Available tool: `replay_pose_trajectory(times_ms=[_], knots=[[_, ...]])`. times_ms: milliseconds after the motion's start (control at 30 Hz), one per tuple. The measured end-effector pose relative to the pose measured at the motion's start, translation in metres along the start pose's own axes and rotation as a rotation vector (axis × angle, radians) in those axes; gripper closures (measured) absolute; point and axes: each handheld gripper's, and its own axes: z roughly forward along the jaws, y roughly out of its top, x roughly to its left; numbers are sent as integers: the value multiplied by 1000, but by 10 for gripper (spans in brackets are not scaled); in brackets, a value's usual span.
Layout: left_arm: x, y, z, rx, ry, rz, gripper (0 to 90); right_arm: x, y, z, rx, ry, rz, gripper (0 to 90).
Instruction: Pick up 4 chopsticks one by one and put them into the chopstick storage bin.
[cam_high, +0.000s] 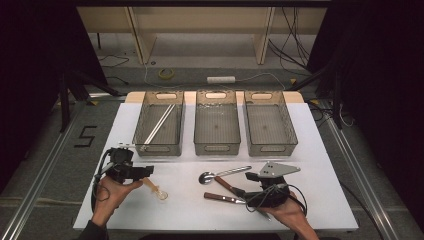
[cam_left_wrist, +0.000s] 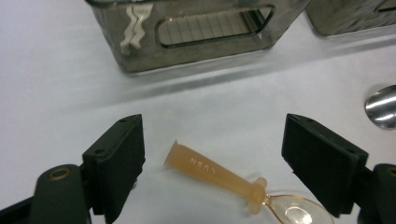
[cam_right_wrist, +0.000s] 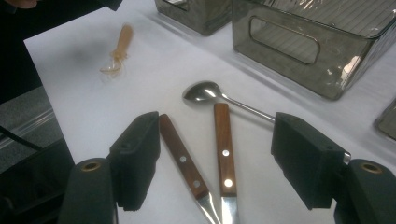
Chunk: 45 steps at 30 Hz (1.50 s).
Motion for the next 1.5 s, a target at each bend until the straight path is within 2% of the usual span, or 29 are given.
replay_pose_trajectory(times_ms=[233,433,667,867,1167,1500], knots=[[5,-7,6,19,28,-52,208,0,0,0,0,1,-2,338],[7,-10,14,60,36,-71,218,0,0,1,3,2,-6,338],[8,-11,20,75,44,-107,223,0,-1,1,7,2,-11,338],[9,-11,26,110,36,-109,230,0,-1,2,10,5,-10,338],[9,-9,32,147,50,-104,233,-3,-3,2,12,9,-7,338],[12,-10,34,155,51,-119,260,-3,-3,4,15,14,-10,338]])
